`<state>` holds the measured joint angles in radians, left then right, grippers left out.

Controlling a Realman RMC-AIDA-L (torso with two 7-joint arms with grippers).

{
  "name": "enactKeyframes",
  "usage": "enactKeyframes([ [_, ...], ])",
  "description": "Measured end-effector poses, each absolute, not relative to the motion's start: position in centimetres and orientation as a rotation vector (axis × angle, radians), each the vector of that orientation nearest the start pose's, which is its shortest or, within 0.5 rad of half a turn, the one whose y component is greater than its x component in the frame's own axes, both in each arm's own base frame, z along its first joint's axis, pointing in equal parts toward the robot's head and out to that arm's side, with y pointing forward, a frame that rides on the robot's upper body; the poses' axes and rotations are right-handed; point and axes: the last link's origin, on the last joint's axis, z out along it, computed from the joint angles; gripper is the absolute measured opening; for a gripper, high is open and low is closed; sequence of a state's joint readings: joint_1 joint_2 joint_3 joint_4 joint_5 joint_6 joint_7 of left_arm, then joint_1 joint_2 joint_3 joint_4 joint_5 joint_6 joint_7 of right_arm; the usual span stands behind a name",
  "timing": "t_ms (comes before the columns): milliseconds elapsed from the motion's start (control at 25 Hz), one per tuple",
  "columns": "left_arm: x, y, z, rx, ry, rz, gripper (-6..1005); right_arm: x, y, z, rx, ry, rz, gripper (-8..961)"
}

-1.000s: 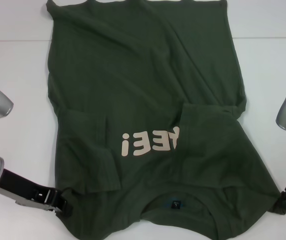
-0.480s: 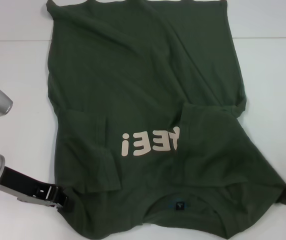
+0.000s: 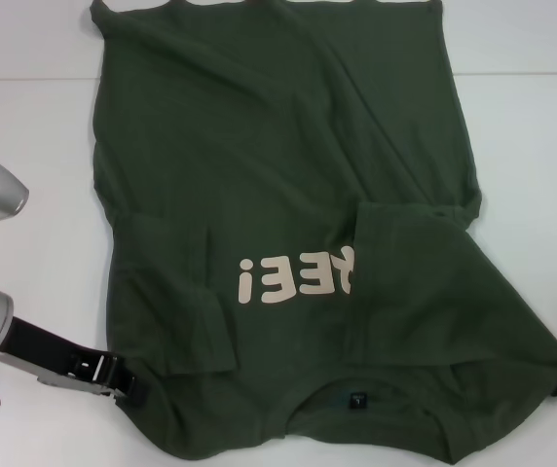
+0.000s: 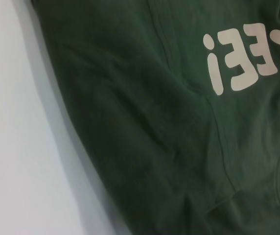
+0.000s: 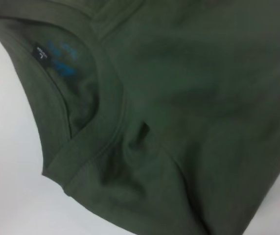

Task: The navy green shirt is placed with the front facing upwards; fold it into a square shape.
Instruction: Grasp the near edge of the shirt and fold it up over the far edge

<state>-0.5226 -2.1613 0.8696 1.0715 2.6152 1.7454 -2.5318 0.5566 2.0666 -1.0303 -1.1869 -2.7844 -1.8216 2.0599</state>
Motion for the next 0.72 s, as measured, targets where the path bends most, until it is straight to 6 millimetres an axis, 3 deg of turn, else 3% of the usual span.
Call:
enactKeyframes([
  [160,-26.9,29.89,-0.23,-2.438,-1.835,0.24,55,27.14,31.41,4.29,-2.777,0.967,-0.76,37],
  [360,-26.88,29.89,-0.31,-2.439,-1.836,0.241,55,27.21,31.42,4.17,-2.776,0.973,-0.774,193],
  [720,-26.81,29.9,-0.4,-2.442,-1.838,0.244,55,27.39,31.54,4.29,-2.754,0.983,-0.788,317],
])
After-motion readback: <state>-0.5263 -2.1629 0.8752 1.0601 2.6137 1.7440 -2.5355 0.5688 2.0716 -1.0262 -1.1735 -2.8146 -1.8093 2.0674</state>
